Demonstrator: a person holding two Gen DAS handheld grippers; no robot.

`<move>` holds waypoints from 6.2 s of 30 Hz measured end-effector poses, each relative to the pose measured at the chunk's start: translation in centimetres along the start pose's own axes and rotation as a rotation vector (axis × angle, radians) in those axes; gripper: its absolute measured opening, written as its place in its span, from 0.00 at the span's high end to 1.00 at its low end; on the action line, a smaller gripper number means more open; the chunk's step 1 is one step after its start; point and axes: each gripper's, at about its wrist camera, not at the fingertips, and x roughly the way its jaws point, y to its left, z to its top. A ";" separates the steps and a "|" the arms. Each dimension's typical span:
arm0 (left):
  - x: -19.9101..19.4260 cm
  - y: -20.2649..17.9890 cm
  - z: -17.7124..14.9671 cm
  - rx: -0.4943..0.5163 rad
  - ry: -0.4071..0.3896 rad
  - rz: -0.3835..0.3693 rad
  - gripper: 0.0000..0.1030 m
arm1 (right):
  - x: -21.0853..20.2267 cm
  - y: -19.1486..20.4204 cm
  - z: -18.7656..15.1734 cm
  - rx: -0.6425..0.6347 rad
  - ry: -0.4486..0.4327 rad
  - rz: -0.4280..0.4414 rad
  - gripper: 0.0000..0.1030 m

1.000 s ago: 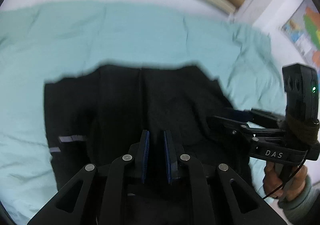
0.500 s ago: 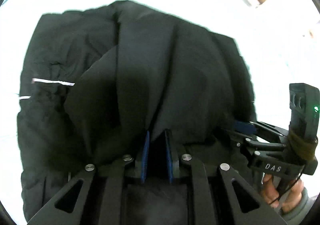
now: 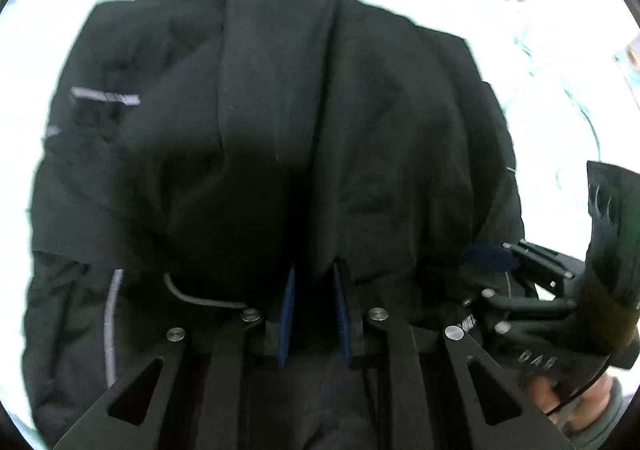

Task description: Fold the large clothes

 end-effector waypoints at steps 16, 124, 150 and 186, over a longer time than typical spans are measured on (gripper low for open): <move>-15.8 2.3 -11.4 -0.029 -0.116 0.106 0.78 | -15.0 -2.8 -10.6 0.167 -0.196 -0.061 0.29; 0.5 15.5 15.1 -0.348 -0.078 -0.028 0.81 | -2.3 -19.9 12.7 0.556 -0.032 0.137 0.74; -16.3 12.4 12.4 0.022 -0.002 -0.256 0.75 | -21.5 -16.5 10.5 0.387 -0.282 0.068 0.22; -4.2 21.4 16.0 -0.220 -0.022 -0.106 0.36 | -3.7 -18.8 17.9 0.060 -0.151 0.063 0.21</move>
